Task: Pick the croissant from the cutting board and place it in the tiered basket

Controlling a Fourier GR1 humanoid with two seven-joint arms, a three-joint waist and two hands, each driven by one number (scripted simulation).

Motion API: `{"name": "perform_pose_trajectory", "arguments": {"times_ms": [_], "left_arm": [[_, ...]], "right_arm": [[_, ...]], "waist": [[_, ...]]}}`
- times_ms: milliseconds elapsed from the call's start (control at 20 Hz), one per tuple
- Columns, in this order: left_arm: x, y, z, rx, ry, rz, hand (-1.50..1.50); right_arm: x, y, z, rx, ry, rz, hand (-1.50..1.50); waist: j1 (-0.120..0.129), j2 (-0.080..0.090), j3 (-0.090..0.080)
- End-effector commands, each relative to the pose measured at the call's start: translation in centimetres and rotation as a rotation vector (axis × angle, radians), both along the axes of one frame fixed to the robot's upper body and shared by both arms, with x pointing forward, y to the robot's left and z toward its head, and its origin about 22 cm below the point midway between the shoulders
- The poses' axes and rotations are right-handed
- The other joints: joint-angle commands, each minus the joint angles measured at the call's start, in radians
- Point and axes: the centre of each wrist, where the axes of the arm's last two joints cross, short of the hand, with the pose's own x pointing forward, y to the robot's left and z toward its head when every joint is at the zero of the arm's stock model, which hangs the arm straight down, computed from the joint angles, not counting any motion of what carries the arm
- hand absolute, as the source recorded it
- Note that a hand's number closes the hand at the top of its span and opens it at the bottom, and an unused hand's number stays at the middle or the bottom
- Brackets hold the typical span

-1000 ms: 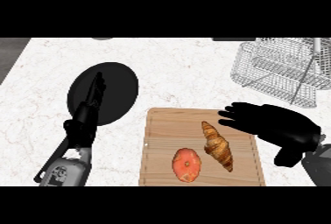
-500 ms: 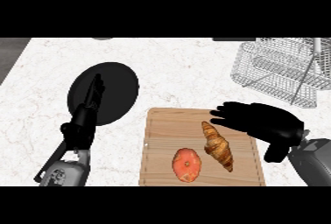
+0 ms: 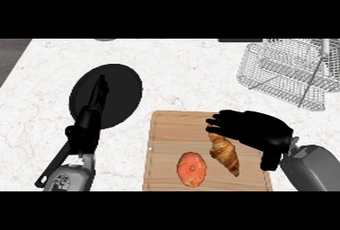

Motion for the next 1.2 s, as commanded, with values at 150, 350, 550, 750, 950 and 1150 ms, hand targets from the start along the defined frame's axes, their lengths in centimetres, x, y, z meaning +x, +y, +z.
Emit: {"name": "perform_pose_trajectory", "arguments": {"times_ms": [150,350,550,750,950,1150], "left_arm": [[-0.5,0.6,-0.4,0.002,0.003,-0.013,0.00],[-0.6,0.5,-2.9,0.002,-0.008,0.009,0.00],[-1.6,-0.2,-1.6,-0.007,0.011,-0.005,0.00],[-1.2,0.5,-1.3,-0.006,0.021,-0.007,0.00],[-0.6,2.2,-0.2,0.018,-0.002,0.000,0.00],[0.5,1.5,-0.1,0.000,0.004,-0.021,0.00]], "right_arm": [[0.0,2.7,-1.0,-0.006,0.040,0.020,-1.50],[0.8,2.5,-1.7,-0.009,0.055,0.027,-1.50],[0.9,2.0,-2.7,-0.015,0.050,0.014,-1.50],[-1.4,0.7,-4.1,0.001,0.074,0.011,-1.50],[0.2,0.8,-4.2,0.000,0.090,0.023,-1.50],[-0.4,0.5,-7.1,0.054,0.091,-0.001,-1.50]], "waist": [[0.000,0.000,0.000],[0.000,0.001,0.000],[0.001,0.000,0.000],[-0.003,-0.001,0.000],[0.001,0.000,0.000],[-0.001,0.001,0.000]]}}
